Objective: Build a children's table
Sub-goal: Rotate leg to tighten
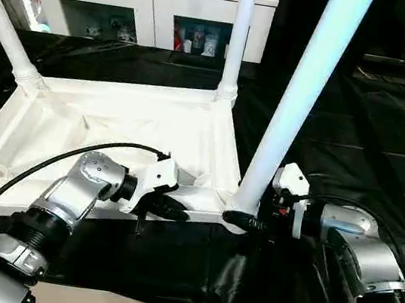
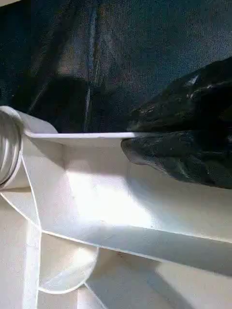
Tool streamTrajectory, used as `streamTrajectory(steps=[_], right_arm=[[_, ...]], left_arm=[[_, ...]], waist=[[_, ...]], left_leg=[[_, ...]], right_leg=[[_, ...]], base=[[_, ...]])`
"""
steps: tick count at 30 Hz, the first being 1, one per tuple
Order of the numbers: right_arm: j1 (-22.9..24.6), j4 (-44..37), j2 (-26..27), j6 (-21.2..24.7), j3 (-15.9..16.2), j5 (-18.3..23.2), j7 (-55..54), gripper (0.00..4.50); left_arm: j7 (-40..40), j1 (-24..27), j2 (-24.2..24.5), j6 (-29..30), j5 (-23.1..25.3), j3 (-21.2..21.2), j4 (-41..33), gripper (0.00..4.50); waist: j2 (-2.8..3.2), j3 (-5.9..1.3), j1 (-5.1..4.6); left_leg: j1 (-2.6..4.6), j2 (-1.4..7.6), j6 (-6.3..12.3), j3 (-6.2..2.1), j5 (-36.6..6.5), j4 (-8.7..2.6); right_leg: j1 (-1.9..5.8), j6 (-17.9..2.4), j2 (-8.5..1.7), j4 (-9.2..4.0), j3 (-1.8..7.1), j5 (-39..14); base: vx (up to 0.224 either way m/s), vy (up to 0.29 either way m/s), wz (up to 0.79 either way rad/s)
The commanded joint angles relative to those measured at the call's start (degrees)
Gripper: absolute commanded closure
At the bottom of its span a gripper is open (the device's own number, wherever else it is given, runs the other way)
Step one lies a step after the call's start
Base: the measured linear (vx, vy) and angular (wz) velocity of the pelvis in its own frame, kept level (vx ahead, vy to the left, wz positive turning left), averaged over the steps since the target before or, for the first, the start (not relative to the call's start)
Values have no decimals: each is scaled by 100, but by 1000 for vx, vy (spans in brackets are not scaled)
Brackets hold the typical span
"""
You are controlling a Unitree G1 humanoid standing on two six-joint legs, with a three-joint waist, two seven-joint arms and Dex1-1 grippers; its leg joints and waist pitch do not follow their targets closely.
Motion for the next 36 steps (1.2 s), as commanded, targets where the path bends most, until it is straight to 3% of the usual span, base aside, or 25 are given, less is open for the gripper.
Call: streamTrajectory(steps=[1, 11, 18, 22, 24, 26, 29, 31, 33, 34, 36], right_arm=[[-87, 78, 2, 1, 55, -28, 37, 94], [-113, 285, -24, -164, 207, -249, 51, 174], [-154, 357, 42, -160, 207, -232, 18, 177], [-150, 606, 253, -21, 36, -200, -422, 177], [-178, 740, 369, 19, -61, -184, -661, 177], [-220, 949, 560, 107, -214, -152, -1038, 177], [-286, 1487, 1261, 202, -621, -48, -2267, 178], [-326, 1673, 1529, 205, -740, -27, -2724, 178], [-598, 2309, 2140, 67, -976, -96, -3951, 178], [-598, 2309, 2140, 67, -976, -96, -3951, 178], [-881, 2819, 2465, -89, -1139, -155, -4632, 178]], left_arm=[[-81, -21, 20, -7, 7, -93, 40, 450], [-10, -58, 36, -98, 51, -76, 137, 450], [18, -68, 46, -132, 58, -68, 183, 450], [288, -120, -49, -128, 139, -45, 329, 450], [418, -152, -105, -76, 157, -19, 397, 450], [647, -209, -214, 33, 168, 41, 514, 450], [1266, -353, -629, 313, 136, 201, 815, 450], [1485, -400, -787, 401, 158, 209, 915, 450], [2386, -613, -1280, 629, 345, 215, 1340, 450], [2386, -613, -1280, 629, 345, 215, 1340, 450], [3061, -834, -1683, 774, 411, 310, 1742, 450]], waist=[[-42, -352, 0], [-62, -354, 5], [-66, -361, 7], [-64, -352, 0], [-55, -329, -18], [-60, -287, -63], [-17, -255, -133], [-25, -257, -177], [1, -217, -221], [-5, -183, -237], [-24, -186, -251]], left_leg=[[112, 285, 817, -63, -153, -303], [110, 283, 805, -62, -216, -285], [109, 282, 812, -63, -188, -275], [107, 276, 800, -58, -260, -280], [118, 279, 681, -58, -483, -305], [124, 277, 390, -73, -950, -381], [173, 283, 21, -86, -1476, -450], [157, 275, -85, -103, -1550, -475], [194, 265, -182, -93, -1801, -495], [251, 249, -294, -114, -2194, -511], [289, 246, -352, -146, -2428, -524]], right_leg=[[262, -1748, -320, -263, 209, 1269], [265, -1773, -318, -252, 208, 1093], [263, -1772, -314, -241, 209, 1094], [256, -1782, -320, -252, 209, 994], [244, -1766, -319, -284, 217, 675], [258, -1682, -334, -343, 225, -37], [214, -1529, -354, -420, 259, -785], [233, -1408, -346, -432, 259, -875], [170, -1364, -338, -471, 269, -1097], [148, -1285, -361, -535, 268, -1694], [156, -1097, -394, -601, 272, -2255]], base=[[0, 0, 0], [0, 0, 0], [0, 0, 0], [0, 0, 0], [0, 0, 0], [0, 0, 0], [0, 0, 0], [0, 0, 0], [0, 0, 0], [0, 0, 0], [0, 0, 0]])
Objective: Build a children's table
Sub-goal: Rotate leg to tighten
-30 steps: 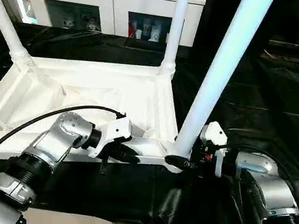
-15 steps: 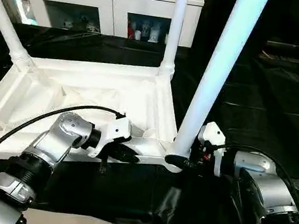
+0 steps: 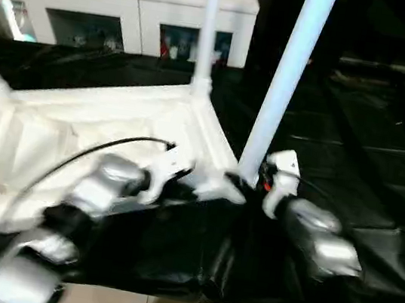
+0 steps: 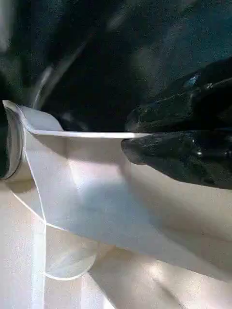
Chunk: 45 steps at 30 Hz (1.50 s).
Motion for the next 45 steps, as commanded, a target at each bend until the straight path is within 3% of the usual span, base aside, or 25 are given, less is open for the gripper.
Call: streamTrajectory(steps=[1, 3, 4, 6, 12, 15, 17, 22, 23, 25, 27, 28, 29, 31, 32, 35, 37, 40, 42, 45], right_arm=[[-100, 804, 509, 102, -42, 126, -644, 178], [-206, 957, 606, 38, -138, 144, -849, 178], [-347, 1140, 732, -39, -318, 233, -1099, 178], [-546, 1388, 854, -189, -417, 206, -1336, 178], [-723, 1632, 880, -379, -307, -51, -1324, 178], [-818, 1787, 871, -479, -407, -37, -1253, 178], [-838, 1755, 789, -618, -336, -105, -1017, 122], [-849, 1643, 536, -885, -214, -265, -695, 87], [-840, 1564, 435, -930, -197, -300, -624, 73], [-806, 1415, 300, -957, -157, -333, -446, 56], [-650, 892, 47, -839, 57, -425, -15, 42], [-490, 434, -171, -675, 264, -467, 424, 18], [-425, 259, -264, -618, 342, -487, 594, 11], [-198, -262, -590, -358, 559, -440, 1253, 5], [-126, -413, -703, -291, 626, -418, 1478, 2], [372, -1316, -1622, 126, 1198, -459, 2809, 2], [450, -1491, -1728, 253, 1205, -384, 2946, 2], [566, -1785, -1905, 371, 1079, -202, 3144, 2], [644, -1988, -2060, 419, 1004, -118, 3294, 2], [717, -2165, -2202, 456, 1034, -74, 3449, 2]], left_arm=[[886, -193, -504, 208, 86, 30, 531, 450], [1057, -278, -629, 242, 103, 50, 671, 450], [1288, -391, -758, 240, 158, 51, 852, 450], [1541, -551, -865, 158, 306, -3, 1113, 450], [1470, -629, -798, 58, 356, 10, 1276, 450], [1400, -661, -752, -57, 379, 9, 1377, 450], [1272, -651, -696, -136, 382, -3, 1395, 450], [922, -560, -558, -359, 406, -92, 1282, 450], [765, -499, -503, -415, 390, -125, 1189, 450], [634, -421, -433, -406, 374, -150, 1077, 450], [312, -270, -305, -463, 300, -181, 860, 450], [108, -157, -184, -599, 290, -229, 716, 450], [13, -109, -133, -672, 283, -249, 659, 450], [-221, 30, 37, -717, 262, -284, 467, 450], [-319, 82, 98, -780, 254, -299, 386, 450], [-1319, 510, 565, -1032, -44, -357, -417, 450], [-1462, 569, 645, -1019, -91, -360, -554, 450], [-1783, 672, 856, -1009, -213, -345, -837, 450], [-2028, 729, 1023, -943, -348, -283, -1070, 450], [-2286, 807, 1170, -881, -444, -255, -1289, 450]], waist=[[-7, -217, -8], [-8, -223, 4], [-35, -225, 7], [-37, -235, 43], [-51, -224, 67], [-52, -221, 66], [-59, -236, 73], [-68, -221, 59], [-78, -240, 45], [-78, -241, 49], [-114, -249, 80], [-104, -265, 102], [-112, -270, 100], [-98, -319, 115], [-110, -326, 116], [-83, -351, 197], [-45, -358, 188], [-46, -339, 169], [-33, -319, 172], [-14, -301, 180]], left_leg=[[112, 265, -293, -155, -2269, -559], [135, 259, -255, -129, -2152, -563], [90, 250, -174, -119, -2028, -565], [88, 246, -67, -117, -1911, -562], [63, 248, -41, -130, -2058, -594], [76, 251, -54, -132, -2167, -606], [74, 260, -28, -123, -2069, -627], [31, 260, 42, -125, -2041, -643], [9, 268, 50, -125, -1868, -641], [32, 273, 125, -94, -1730, -613], [2, 271, 217, -96, -1439, -601], [-5, 271, 347, -76, -1191, -561], [-9, 265, 411, -72, -1087, -548], [-46, 246, 635, -67, -547, -476], [-54, 235, 781, -54, -359, -435], [-62, 257, 1024, -45, -234, -382], [-50, 266, 1043, -35, -235, -373], [-51, 287, 977, -38, -396, -401], [-23, 320, 824, -45, -662, -435], [-18, 304, 673, -36, -808, -454]], right_leg=[[57, -1046, -385, -630, 249, -2003], [36, -1128, -349, -627, 253, -1549], [65, -1148, -350, -610, 261, -1349], [67, -1131, -350, -613, 266, -1223], [70, -1034, -359, -632, 262, -1420], [53, -982, -371, -665, 268, -1649], [65, -967, -365, -676, 263, -1544], [77, -955, -375, -695, 260, -1693], [88, -956, -372, -677, 257, -1528], [66, -1072, -370, -666, 267, -1238], [120, -1125, -359, -639, 253, -963], [118, -1158, -345, -597, 260, -529], [128, -1182, -332, -580, 254, -342], [173, -1301, -320, -468, 241, 578], [160, -1381, -305, -432, 241, 1020], [186, -1417, -287, -388, 213, 1470], [137, -1501, -285, -378, 199, 1424], [121, -1588, -285, -392, 188, 1062], [108, -1609, -297, -425, 205, 570], [96, -1581, -297, -446, 222, 311]], base=[[0, 0, 0], [0, 0, 0], [0, 0, 0], [0, 0, 0], [0, 0, 0], [0, 0, 0], [0, 0, 0], [0, 0, 0], [0, 0, 0], [0, 0, 0], [0, 0, 0], [51, -8, -1], [51, -8, -1], [31, -1, -2], [58, 0, -4], [41, 0, 1], [0, 0, 0], [0, 0, 0], [0, 0, 0], [0, 0, 0]])
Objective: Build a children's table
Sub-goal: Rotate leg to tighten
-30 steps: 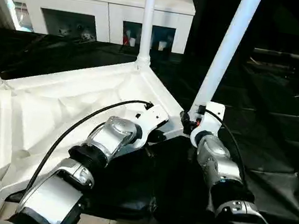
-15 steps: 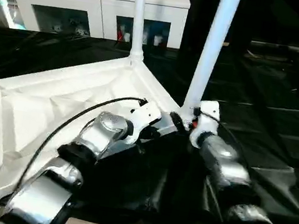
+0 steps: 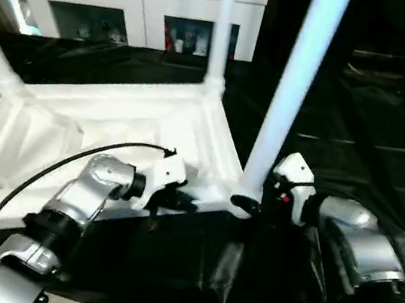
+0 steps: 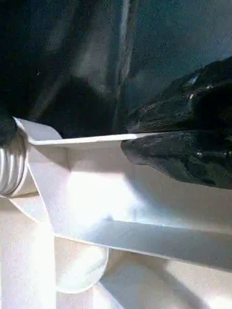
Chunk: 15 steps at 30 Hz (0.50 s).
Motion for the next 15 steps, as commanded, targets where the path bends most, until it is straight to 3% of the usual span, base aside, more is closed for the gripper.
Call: streamTrajectory(steps=[1, 9, 15], right_arm=[[42, -177, -150, 36, -51, 110, 124, 2], [67, -122, -125, -96, 57, 236, 594, 2], [7, 57, -54, -133, 53, 335, 787, 61]], left_arm=[[-400, 114, 106, 28, -191, -33, -193, 450], [-618, 136, 213, 170, -278, -66, -322, 450], [-610, 123, 205, 222, -292, -65, -319, 450]], waist=[[-55, -300, 5], [-80, -326, 27], [-89, -323, 31]], left_leg=[[112, 322, 604, -64, -842, -336], [96, 294, 720, -56, -484, -276], [102, 298, 674, -58, -615, -274]], right_leg=[[250, -1597, -308, -330, 199, 245], [262, -1656, -304, -268, 192, 725], [263, -1670, -308, -273, 195, 475]], base=[[0, 0, 0], [0, 0, 0], [0, 0, 0]])
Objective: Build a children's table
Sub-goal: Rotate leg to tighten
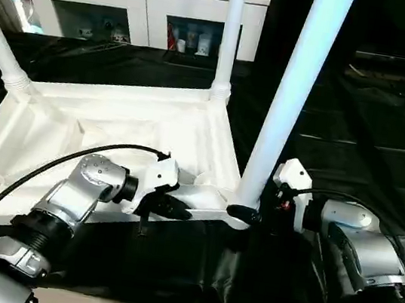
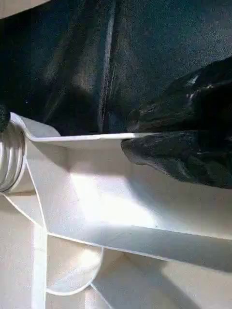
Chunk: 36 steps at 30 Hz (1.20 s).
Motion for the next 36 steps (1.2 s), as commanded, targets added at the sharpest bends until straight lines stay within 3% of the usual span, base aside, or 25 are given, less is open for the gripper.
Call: streamTrajectory(steps=[1, 3, 6, 9, 11, 25, 31, 33, 36], right_arm=[[-53, 58, 3, -63, 1, 50, 64, 72], [-50, 92, 7, -75, 21, 32, 86, 81], [-47, 142, 2, -85, 43, 22, 140, 120], [-57, 203, 2, -111, 54, -7, 150, 128], [-71, 259, 15, -113, 64, -22, 153, 163], [-11, 467, 211, -126, -21, 31, -45, 185], [-48, 898, 640, -236, -362, 158, -709, 185], [-127, 1250, 1032, -385, -550, 173, -1338, 185], [-229, 1512, 1397, -445, -709, 192, -1861, 185]], left_arm=[[-174, 1, 0, 16, -111, -61, -108, 450], [-157, 4, -3, 21, -101, -67, -112, 450], [-126, 11, -15, 41, -103, -58, -128, 450], [-117, 13, -19, 47, -97, -64, -128, 450], [-109, 12, -23, 53, -82, -73, -118, 450], [-78, -26, -51, 45, -49, -82, -44, 450], [277, -149, -216, 192, 90, -77, 222, 450], [650, -295, -496, 308, 68, 42, 555, 450], [987, -440, -780, 399, 26, 145, 832, 450]], waist=[[-71, -339, 9], [-99, -343, 10], [-87, -345, 12], [-88, -337, 12], [-90, -332, 7], [-77, -337, 3], [-50, -288, -88], [-33, -287, -110], [-49, -279, -136]], left_leg=[[103, 297, 674, -61, -583, -303], [98, 294, 699, -59, -530, -294], [98, 293, 706, -61, -517, -283], [99, 295, 660, -62, -626, -289], [97, 292, 632, -62, -656, -291], [98, 282, 613, -62, -685, -275], [129, 285, 291, -79, -1263, -353], [131, 277, 147, -95, -1395, -375], [146, 266, 73, -95, -1488, -387]], right_leg=[[262, -1673, -306, -297, 191, 499], [264, -1677, -303, -286, 188, 562], [259, -1691, -305, -277, 187, 554], [257, -1665, -310, -288, 193, 372], [256, -1666, -306, -292, 195, 326], [253, -1699, -305, -279, 197, 383], [232, -1597, -312, -370, 213, -479], [233, -1548, -328, -383, 221, -653], [216, -1499, -329, -410, 233, -776]], base=[[0, 0, 0], [0, 0, 0], [0, 0, 0], [0, 0, 0], [0, 0, 0], [0, 0, 0], [0, 0, 0], [0, 0, 0], [0, 0, 0]])
